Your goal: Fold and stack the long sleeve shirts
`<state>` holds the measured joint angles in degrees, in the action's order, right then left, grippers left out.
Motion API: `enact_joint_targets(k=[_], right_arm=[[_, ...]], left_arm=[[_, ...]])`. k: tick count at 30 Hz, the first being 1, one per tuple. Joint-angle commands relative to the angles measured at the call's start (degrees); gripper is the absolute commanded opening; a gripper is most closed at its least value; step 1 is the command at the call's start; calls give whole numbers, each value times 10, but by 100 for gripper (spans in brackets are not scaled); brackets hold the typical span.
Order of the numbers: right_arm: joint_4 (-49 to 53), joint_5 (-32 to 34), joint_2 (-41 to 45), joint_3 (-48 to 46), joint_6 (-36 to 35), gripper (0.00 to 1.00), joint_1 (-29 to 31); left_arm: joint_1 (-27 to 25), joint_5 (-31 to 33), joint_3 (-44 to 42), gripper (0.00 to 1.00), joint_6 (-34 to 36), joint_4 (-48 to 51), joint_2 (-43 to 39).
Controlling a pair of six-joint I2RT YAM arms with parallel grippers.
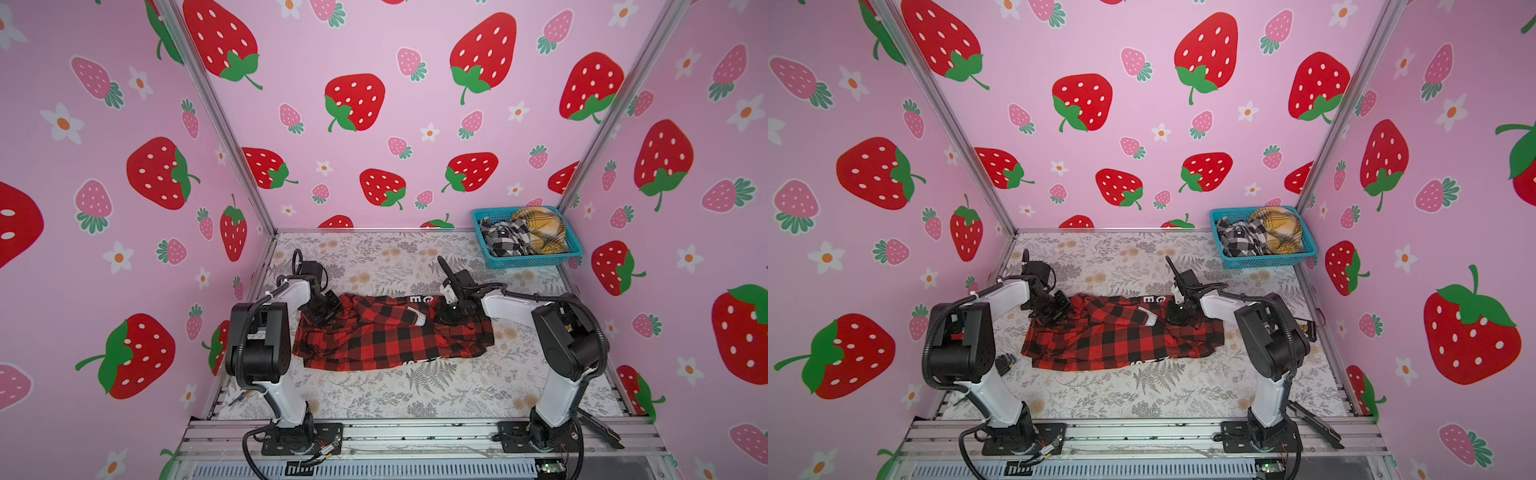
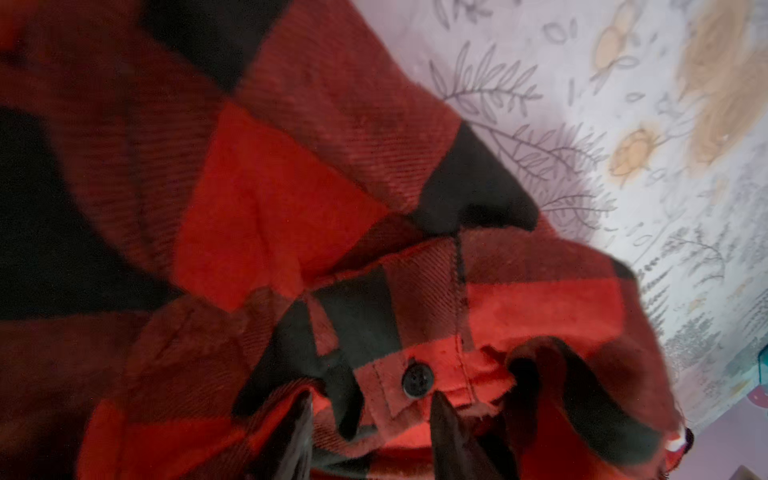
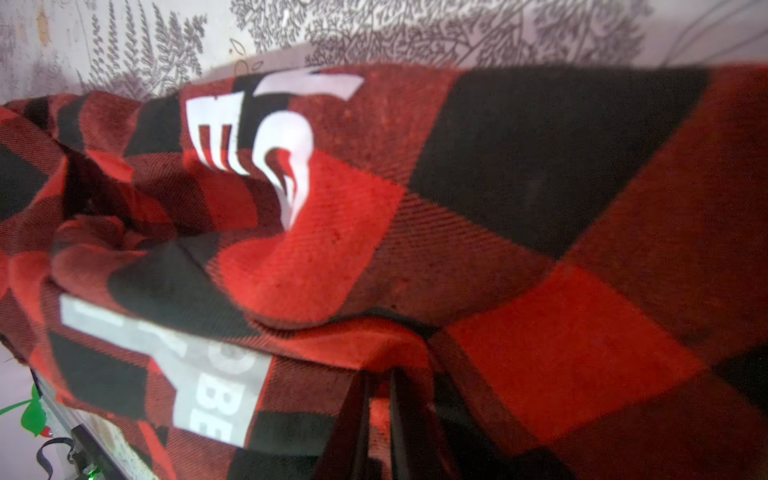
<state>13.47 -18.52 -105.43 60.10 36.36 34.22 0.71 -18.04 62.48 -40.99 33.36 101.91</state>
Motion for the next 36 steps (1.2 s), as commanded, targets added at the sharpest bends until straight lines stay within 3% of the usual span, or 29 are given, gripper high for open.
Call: enact_joint_targets(k=[1, 10, 15, 19, 24, 36], right_arm=[[38, 37, -27, -27, -2, 15, -3], [37, 38, -29, -29, -4, 14, -3], [35, 38, -34, -27, -5, 14, -3], [37, 39, -33, -25, -6, 14, -6], [32, 36, -29, -34, -9, 14, -14], [31, 41, -32, -33, -9, 14, -16]], left_arm=[[-2, -21, 9, 45, -24, -22, 4], [-3, -11, 14, 31, -24, -22, 11], [-3, -8, 11, 0, -20, -16, 4], [-1, 33, 28, 0, 15, 46, -34], [9, 130, 39, 0, 103, 144, -120], [55, 119, 19, 0, 155, 170, -138]])
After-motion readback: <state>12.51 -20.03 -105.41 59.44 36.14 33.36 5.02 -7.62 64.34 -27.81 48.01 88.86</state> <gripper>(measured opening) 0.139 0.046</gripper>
